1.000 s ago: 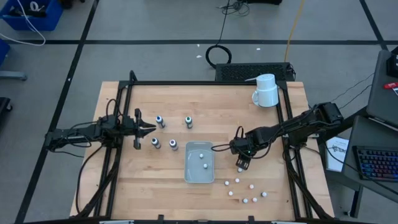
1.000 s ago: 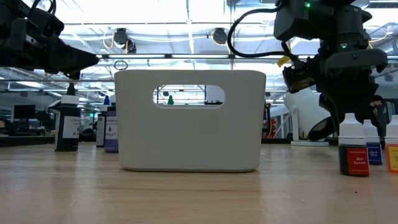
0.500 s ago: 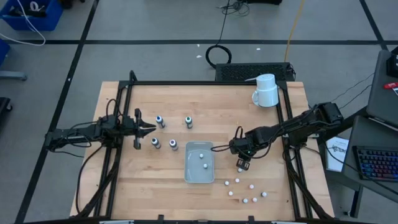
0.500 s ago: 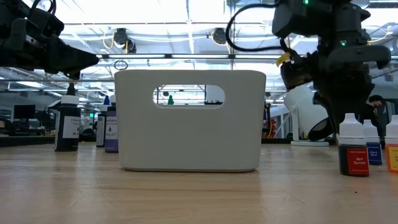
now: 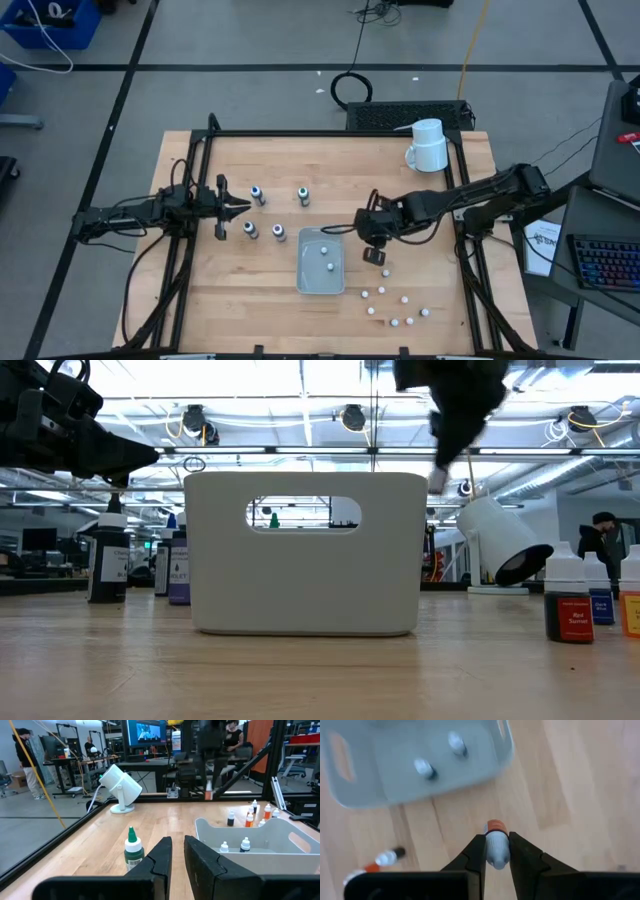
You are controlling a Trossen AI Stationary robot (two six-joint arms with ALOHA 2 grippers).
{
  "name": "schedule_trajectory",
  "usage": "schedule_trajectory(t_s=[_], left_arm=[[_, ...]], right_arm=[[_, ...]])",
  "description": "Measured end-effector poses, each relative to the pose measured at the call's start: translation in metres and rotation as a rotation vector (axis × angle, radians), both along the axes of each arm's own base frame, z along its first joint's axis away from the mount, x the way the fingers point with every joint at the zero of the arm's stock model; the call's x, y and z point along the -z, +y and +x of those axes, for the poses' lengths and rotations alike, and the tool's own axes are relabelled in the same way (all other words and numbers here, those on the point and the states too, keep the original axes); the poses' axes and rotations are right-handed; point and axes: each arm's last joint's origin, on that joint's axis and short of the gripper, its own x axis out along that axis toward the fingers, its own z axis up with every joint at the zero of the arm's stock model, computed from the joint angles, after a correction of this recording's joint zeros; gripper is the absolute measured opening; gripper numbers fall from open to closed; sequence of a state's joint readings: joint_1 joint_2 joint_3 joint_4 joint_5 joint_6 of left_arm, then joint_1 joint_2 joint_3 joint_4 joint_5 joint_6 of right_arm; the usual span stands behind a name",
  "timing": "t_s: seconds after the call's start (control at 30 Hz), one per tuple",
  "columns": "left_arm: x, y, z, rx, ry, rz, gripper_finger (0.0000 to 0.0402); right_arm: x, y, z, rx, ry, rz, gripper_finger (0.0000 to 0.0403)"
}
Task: Pick & Place food coloring
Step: Put the small orange food coloring bottle into the white bin
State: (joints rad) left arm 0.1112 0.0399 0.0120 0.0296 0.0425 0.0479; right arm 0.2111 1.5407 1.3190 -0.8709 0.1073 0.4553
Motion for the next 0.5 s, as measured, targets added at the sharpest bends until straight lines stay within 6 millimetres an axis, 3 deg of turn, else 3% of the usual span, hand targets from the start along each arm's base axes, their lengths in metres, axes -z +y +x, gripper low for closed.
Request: schedule_trajectory(t_s=[0.13,0.5], left_arm=[[0.0,0.0,0.0,0.0,0.0,0.0,0.0058],[0.0,0.0,0.0,0.0,0.001,0.0,0.0058]], right_arm=[[-0.009,0.004,0.021,-0.078,-0.022,-0.03,0.0049],[0.0,0.017,0.097,-0.334,0.109,-0.085,0.0049]])
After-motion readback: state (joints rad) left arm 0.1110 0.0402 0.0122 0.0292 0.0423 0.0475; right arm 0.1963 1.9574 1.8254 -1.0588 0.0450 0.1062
